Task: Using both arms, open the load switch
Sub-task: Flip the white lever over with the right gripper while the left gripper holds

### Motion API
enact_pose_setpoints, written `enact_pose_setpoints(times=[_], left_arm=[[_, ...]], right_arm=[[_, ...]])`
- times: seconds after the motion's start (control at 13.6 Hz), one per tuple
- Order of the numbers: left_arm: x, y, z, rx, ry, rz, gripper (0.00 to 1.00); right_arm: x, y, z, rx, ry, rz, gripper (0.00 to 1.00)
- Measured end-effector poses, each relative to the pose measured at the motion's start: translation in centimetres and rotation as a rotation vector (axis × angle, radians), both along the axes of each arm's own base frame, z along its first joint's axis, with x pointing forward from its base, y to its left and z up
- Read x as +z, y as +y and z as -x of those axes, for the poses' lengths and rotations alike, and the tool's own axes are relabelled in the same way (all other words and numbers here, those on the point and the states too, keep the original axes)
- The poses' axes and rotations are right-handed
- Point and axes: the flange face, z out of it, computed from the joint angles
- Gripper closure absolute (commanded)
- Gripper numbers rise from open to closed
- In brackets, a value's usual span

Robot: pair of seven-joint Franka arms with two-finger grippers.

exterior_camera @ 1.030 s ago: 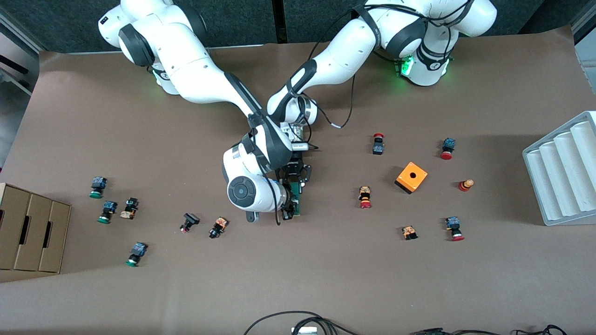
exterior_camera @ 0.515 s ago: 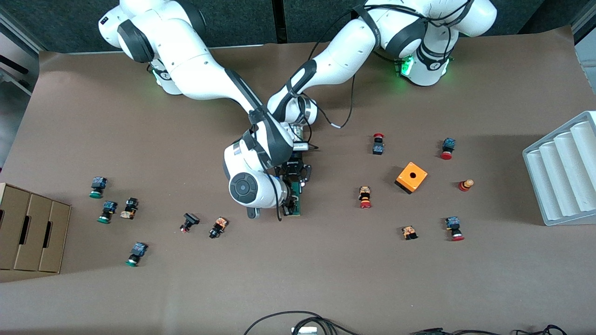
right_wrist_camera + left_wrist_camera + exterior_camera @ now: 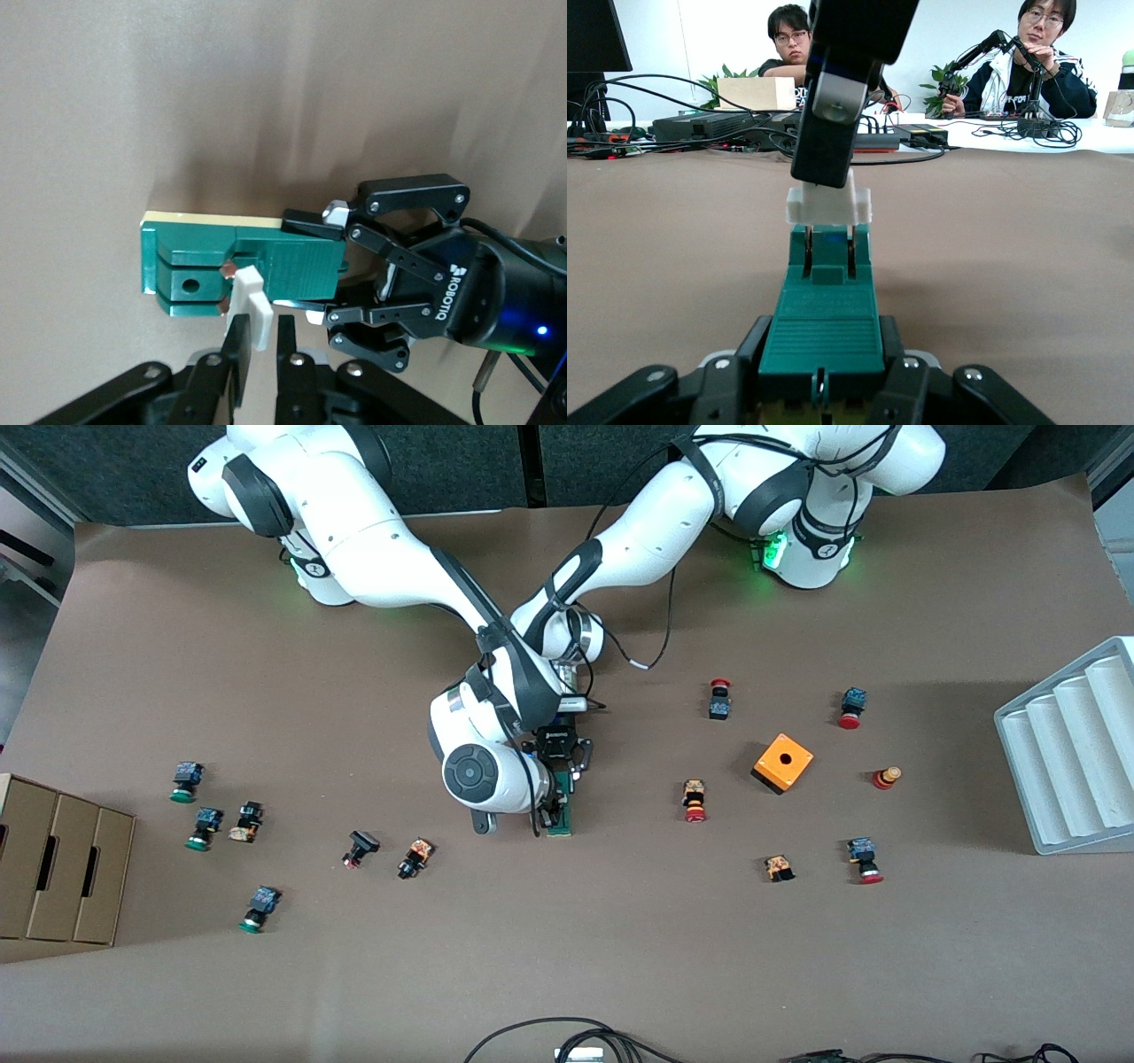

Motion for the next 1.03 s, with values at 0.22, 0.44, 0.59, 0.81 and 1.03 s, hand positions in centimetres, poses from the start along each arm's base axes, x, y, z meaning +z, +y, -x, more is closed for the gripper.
enact_pose_setpoints(times=[0.22,0.44,0.59,0.81,1.03], left_arm=[[-0.1,0.0,0.0,0.000,0.001,-0.001,0.47],[-0.1,0.0,0.1,-0.001,0.001,-0.001,0.47],[-0.1,0.0,0.1,-0.001,0.001,-0.001,0.47],[-0.1,0.0,0.1,-0.001,0.000,-0.001,0.47],[-0.1,0.0,0.1,-0.001,0.000,-0.001,0.47]], right_arm=[[-0.3,-0.1,0.1,0.000,0.001,0.002,0.82],[-0.6,0.3,0.6,0.015,-0.004,0.014,0.82],[-1.0,0.5,1.1,0.021,-0.001,0.021,0.82],[-1.5,0.7,1.6,0.025,0.001,0.026,0.82],[-1.9,1.3,2.1,0.032,-0.005,0.027,0.82]])
